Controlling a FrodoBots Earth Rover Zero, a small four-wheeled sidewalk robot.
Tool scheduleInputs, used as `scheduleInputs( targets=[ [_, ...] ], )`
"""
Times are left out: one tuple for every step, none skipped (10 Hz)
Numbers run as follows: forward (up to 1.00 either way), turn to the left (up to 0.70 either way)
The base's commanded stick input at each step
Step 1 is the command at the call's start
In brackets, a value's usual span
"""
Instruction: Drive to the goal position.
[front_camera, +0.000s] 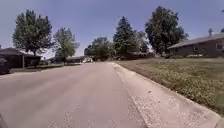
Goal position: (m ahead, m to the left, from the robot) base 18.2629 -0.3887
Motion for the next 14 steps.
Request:
scheduleInputs(
  targets=[
    [0.70,0.00],
    [0.70,0.00],
    [0.70,0.00],
    [0.70,0.00],
    [0.70,0.00],
    [0.70,0.00],
    [0.70,0.00],
    [0.70,0.00],
    [0.70,0.00],
    [0.70,0.00],
    [0.70,0.00],
    [0.70,0.00],
    [0.70,0.00],
    [0.70,0.00]
  ],
)
